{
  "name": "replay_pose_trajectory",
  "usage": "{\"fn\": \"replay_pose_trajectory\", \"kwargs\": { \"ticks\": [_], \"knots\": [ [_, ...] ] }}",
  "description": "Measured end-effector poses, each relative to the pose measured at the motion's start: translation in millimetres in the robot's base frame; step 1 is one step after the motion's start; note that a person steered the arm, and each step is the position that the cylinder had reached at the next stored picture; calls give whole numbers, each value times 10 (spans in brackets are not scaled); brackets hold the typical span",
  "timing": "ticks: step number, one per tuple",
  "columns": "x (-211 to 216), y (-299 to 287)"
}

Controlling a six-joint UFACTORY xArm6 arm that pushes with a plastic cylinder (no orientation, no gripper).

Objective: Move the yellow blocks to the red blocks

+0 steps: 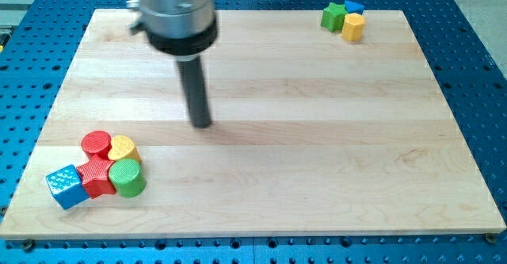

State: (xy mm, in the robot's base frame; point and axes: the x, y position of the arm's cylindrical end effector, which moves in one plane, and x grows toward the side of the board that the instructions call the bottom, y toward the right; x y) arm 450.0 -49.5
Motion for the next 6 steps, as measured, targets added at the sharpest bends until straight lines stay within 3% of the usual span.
{"fn": "replay_pose_trajectory", "kwargs": {
  "ticks": [2, 3, 5, 6],
  "knots": [
    [-400, 774],
    [-619, 1545],
    [-1429, 2740],
    [-1708, 2721]
  ]
}}
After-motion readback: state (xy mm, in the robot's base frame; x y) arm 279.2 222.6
